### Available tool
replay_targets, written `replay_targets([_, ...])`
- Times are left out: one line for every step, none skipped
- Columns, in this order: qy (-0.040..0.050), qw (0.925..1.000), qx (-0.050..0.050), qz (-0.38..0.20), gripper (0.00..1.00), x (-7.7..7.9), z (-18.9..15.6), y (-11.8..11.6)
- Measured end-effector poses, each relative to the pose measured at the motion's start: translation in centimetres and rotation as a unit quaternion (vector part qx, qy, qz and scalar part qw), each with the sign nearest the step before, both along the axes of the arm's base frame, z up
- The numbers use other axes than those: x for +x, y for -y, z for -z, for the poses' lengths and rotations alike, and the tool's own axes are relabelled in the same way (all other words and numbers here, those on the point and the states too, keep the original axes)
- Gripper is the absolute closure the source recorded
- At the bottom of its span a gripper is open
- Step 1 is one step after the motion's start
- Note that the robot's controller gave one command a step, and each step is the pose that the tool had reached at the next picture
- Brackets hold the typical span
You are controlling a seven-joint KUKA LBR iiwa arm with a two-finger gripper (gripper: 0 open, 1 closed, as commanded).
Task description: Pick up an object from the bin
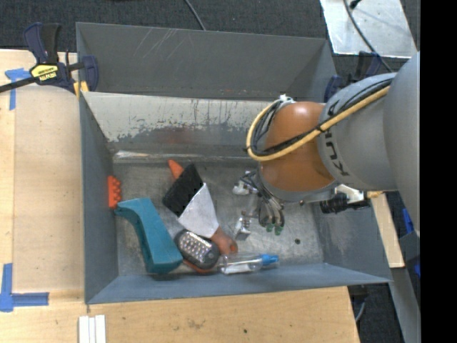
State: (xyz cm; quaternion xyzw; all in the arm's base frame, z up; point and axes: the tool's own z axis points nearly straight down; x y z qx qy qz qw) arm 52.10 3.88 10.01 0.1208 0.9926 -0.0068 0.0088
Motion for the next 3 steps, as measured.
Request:
replay_targets([-0.0097,0.998,0.006,-0.063,0.0,0.7,-3.3,-2.2])
replay_targets([-0.0053,0.9976,0.008,-0.068,0.0,5.2,-5.6,-1.8])
replay_targets([-0.005,0.9953,0.006,-0.097,0.0,7.1,-7.5,-3.0])
